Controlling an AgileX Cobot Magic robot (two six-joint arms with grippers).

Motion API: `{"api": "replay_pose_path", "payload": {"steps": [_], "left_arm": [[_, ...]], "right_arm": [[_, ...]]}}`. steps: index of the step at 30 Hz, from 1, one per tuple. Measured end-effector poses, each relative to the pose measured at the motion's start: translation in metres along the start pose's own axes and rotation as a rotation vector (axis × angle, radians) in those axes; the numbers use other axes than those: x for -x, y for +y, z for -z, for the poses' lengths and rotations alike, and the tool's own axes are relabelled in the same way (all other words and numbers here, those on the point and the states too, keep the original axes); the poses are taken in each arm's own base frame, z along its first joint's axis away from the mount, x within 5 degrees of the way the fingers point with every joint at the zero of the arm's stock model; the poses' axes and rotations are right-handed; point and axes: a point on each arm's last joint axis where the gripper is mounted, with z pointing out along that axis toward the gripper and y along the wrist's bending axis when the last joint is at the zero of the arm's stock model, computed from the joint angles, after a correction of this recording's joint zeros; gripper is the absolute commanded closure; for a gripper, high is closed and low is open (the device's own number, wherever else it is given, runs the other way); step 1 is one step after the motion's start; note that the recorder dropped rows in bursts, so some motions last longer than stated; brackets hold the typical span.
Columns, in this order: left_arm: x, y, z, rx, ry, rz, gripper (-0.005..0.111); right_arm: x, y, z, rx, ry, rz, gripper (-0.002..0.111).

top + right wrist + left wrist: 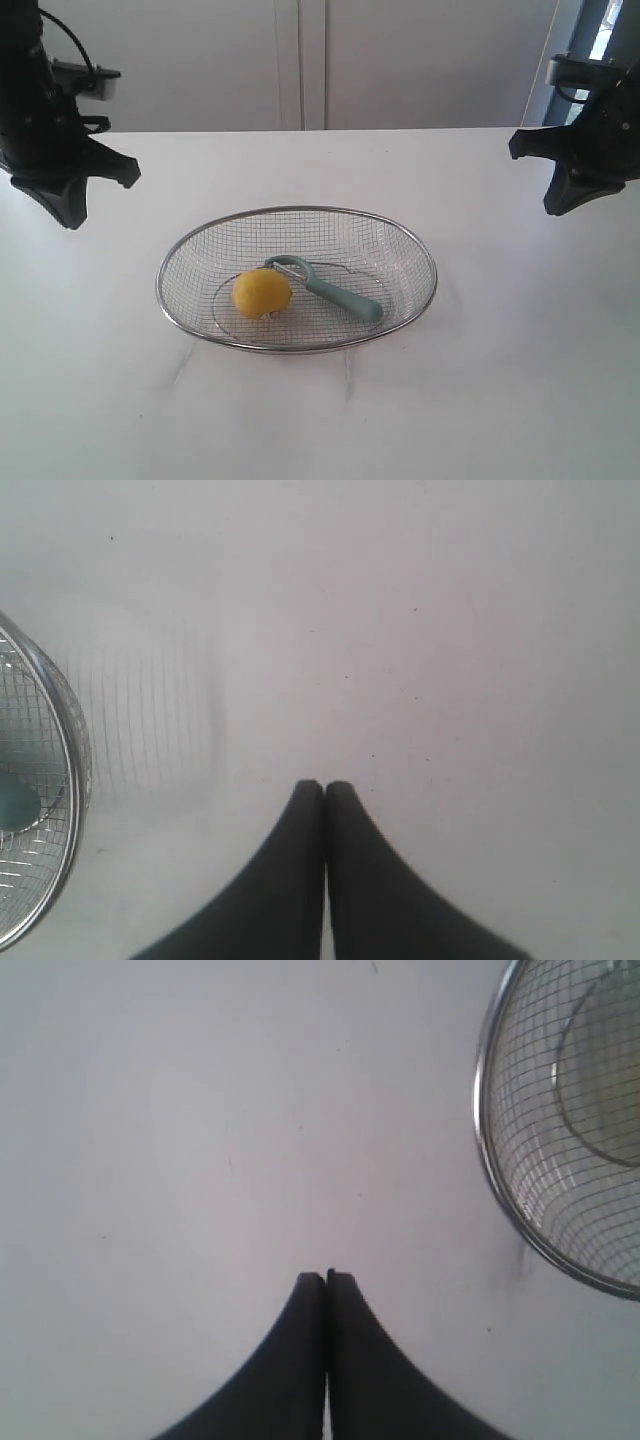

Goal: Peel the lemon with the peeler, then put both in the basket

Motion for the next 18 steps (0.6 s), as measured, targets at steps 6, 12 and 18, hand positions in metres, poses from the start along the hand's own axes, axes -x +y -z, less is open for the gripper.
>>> {"api": "replay_pose_path", "payload": {"steps": [6, 12, 18], "left_arm": [[-0.016, -0.002, 0.041, -0.035, -0.11, 0.011, 0.107], [-0.048, -0.003, 0.081, -0.055, -0.215, 0.017, 0.107], [-0.092, -0.002, 0.101, -0.057, -0.268, 0.039, 0.107]], "right_arm": [[0.0, 0.0, 0.0, 0.0, 0.0, 0.0, 0.108], [0.0, 0.0, 0.0, 0.0, 0.0, 0.0, 0.108], [0.0, 0.0, 0.0, 0.0, 0.0, 0.0, 0.108]]}}
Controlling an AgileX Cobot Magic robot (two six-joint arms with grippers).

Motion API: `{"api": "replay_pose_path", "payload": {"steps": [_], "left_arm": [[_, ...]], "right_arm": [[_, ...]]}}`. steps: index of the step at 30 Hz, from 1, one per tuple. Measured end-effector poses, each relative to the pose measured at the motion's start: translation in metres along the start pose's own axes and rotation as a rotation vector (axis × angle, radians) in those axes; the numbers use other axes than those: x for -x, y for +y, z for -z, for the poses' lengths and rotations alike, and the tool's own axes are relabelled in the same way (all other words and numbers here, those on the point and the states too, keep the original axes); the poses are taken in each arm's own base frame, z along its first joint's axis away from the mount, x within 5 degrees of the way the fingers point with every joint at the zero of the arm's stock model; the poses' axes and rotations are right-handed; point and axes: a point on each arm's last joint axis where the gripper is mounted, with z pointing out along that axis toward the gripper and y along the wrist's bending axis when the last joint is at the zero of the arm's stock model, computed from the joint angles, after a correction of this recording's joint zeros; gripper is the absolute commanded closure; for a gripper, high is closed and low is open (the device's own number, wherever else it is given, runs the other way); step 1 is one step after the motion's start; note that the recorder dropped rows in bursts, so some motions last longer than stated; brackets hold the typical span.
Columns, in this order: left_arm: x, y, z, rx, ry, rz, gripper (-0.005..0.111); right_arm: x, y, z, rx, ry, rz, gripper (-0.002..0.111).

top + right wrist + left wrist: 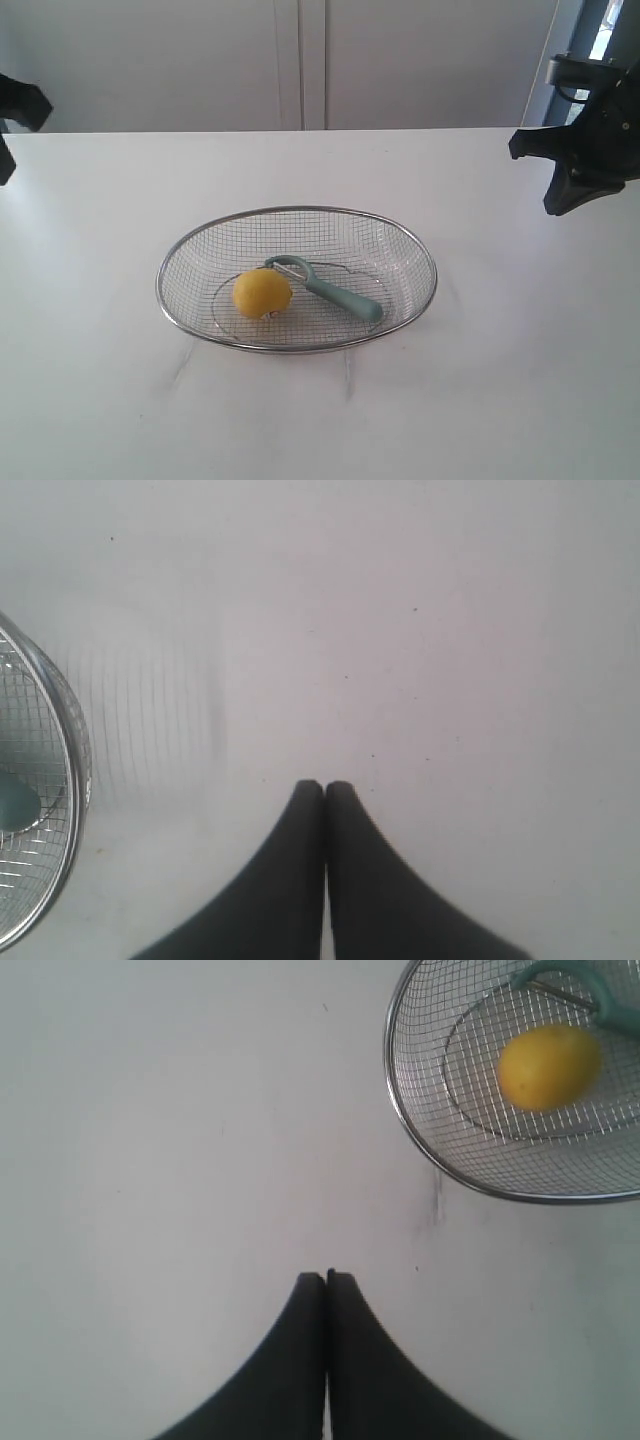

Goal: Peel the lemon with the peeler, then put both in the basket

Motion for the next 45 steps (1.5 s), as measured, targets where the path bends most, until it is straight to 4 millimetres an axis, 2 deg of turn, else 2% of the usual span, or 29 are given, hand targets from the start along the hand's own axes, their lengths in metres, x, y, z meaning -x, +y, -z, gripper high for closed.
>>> {"api": "replay_pose_path", "payload": {"steps": [12, 20, 25, 41, 45], "left_arm": [[-0.065, 0.001, 0.041, -0.005, -0.111, 0.021, 0.107], [-0.093, 0.002, 0.059, -0.003, -0.185, 0.019, 0.107], [-0.099, 0.002, 0.066, -0.003, -0.214, 0.018, 0.107], [-0.099, 0.005, 0.066, 0.026, -0.216, -0.003, 0.107], [-0.105, 0.008, 0.073, 0.038, -0.246, 0.019, 0.107]], "right_arm": [[0.0, 0.0, 0.0, 0.0, 0.0, 0.0, 0.108], [0.0, 0.0, 0.0, 0.0, 0.0, 0.0, 0.108], [0.0, 0.0, 0.0, 0.0, 0.0, 0.0, 0.108], [0.0, 0.0, 0.0, 0.0, 0.0, 0.0, 0.108], [0.0, 0.0, 0.0, 0.0, 0.0, 0.0, 0.108]]}}
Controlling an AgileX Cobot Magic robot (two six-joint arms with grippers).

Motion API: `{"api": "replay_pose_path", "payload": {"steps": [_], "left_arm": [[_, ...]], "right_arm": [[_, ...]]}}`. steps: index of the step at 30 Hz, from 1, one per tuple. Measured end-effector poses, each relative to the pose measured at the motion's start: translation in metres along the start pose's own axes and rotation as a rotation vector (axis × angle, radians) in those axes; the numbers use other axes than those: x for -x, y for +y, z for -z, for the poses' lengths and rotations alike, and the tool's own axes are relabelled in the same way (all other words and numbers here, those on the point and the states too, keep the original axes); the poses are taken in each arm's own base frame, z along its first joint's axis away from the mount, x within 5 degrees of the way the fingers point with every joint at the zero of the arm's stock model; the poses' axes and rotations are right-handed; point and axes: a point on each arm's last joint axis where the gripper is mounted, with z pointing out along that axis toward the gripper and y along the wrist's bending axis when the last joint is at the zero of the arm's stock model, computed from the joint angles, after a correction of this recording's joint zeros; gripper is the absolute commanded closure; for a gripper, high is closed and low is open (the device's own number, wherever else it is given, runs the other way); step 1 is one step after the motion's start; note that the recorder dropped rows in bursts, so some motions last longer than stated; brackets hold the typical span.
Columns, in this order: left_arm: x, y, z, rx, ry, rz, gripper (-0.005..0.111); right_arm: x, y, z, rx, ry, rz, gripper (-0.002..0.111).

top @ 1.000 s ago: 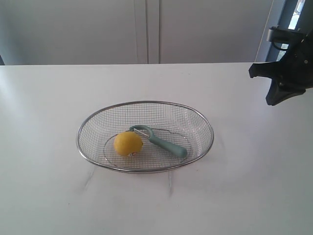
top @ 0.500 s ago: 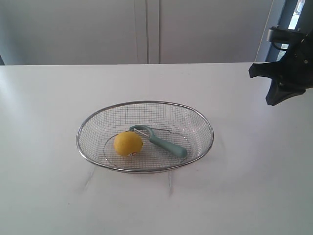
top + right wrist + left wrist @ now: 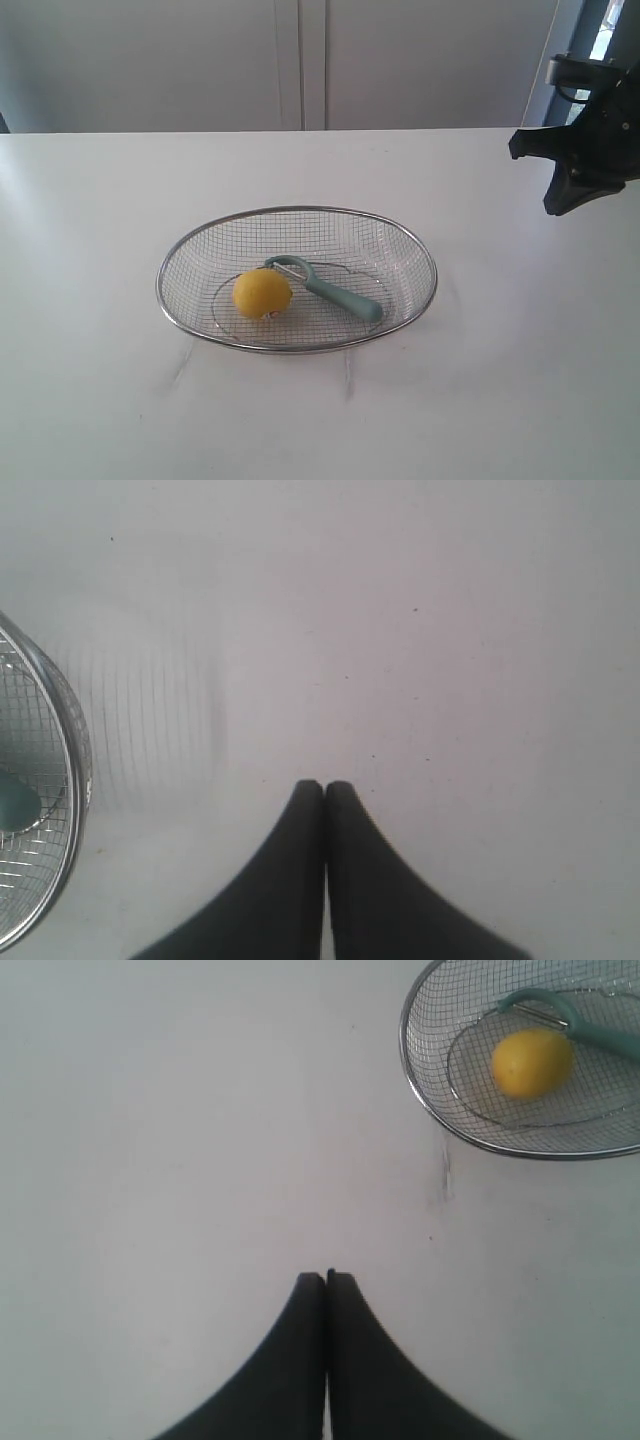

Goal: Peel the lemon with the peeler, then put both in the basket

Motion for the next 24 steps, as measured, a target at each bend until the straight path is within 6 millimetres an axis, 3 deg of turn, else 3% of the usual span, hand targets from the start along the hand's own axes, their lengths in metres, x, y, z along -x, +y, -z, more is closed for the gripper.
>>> {"api": "replay_pose_path", "payload": {"steps": [12, 15, 24], "left_arm": [[-0.036, 0.008, 0.041, 0.061, -0.171, 0.061, 0.107], [-0.047, 0.01, 0.035, 0.087, -0.209, 0.056, 0.107], [-0.085, 0.011, -0.007, 0.1, -0.303, 0.03, 0.107]], "right_arm": [[0.0, 0.0, 0.0, 0.0, 0.0, 0.0, 0.108], [0.0, 0.0, 0.0, 0.0, 0.0, 0.0, 0.108], [0.0, 0.0, 0.0, 0.0, 0.0, 0.0, 0.108]]}}
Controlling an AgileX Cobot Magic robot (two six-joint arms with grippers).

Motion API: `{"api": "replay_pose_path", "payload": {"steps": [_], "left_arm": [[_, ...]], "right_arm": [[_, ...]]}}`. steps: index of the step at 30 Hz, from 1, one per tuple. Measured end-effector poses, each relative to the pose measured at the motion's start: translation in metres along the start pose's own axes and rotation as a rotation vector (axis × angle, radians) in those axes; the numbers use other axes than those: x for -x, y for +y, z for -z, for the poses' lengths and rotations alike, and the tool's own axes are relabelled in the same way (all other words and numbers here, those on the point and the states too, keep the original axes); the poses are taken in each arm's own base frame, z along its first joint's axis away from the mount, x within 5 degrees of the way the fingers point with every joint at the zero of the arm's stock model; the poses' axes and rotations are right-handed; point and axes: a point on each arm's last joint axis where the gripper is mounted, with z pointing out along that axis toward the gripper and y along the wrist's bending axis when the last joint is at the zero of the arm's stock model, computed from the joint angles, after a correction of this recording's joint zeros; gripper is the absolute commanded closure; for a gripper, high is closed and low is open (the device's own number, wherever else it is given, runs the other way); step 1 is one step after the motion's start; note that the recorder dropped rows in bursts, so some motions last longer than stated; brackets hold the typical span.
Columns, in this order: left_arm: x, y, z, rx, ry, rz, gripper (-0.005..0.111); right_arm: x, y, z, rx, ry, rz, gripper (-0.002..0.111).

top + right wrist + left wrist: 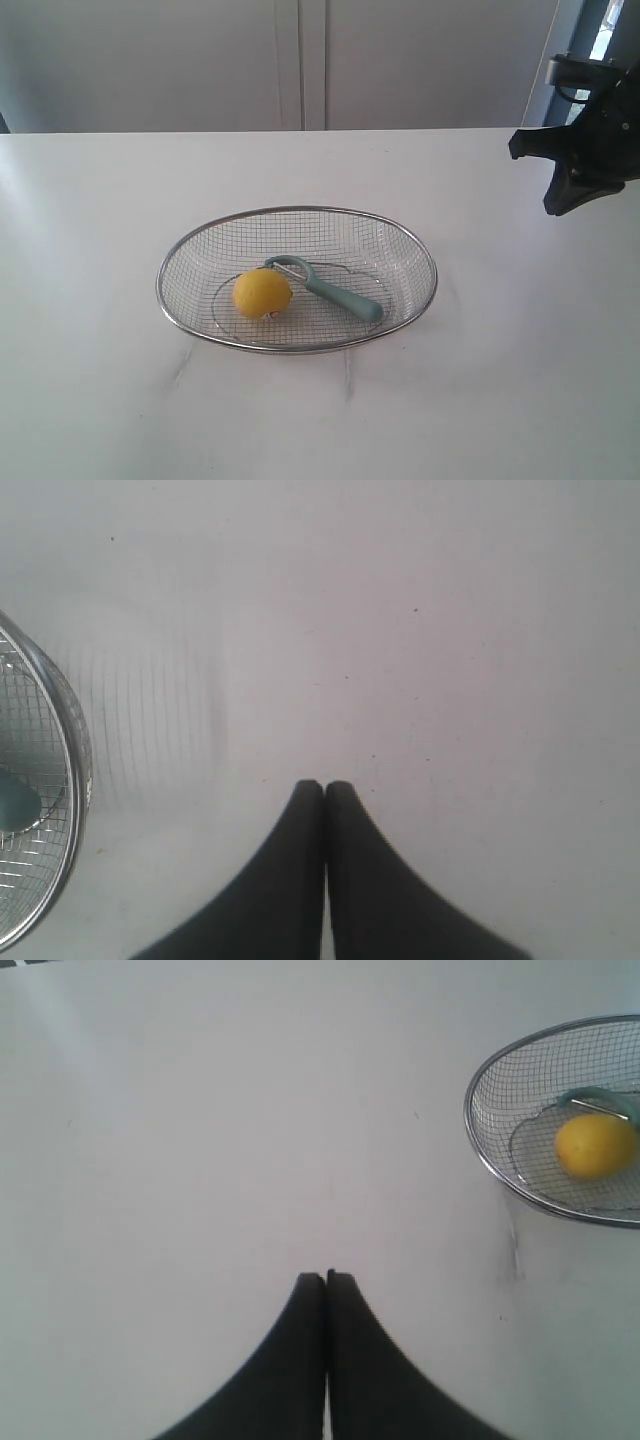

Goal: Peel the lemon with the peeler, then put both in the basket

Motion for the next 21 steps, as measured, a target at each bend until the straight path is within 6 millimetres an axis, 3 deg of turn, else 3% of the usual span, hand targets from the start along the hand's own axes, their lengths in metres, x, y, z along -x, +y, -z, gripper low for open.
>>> {"api": "replay_pose_path", "payload": {"steps": [15, 21], "left_arm": [[-0.097, -0.002, -0.064, 0.034, -0.167, -0.016, 0.107], [-0.125, 0.001, -0.076, 0.112, -0.202, 0.024, 0.107]], "right_arm": [[0.0, 0.0, 0.0, 0.0, 0.0, -0.002, 0.108], [0.0, 0.0, 0.0, 0.0, 0.0, -0.002, 0.108]]}}
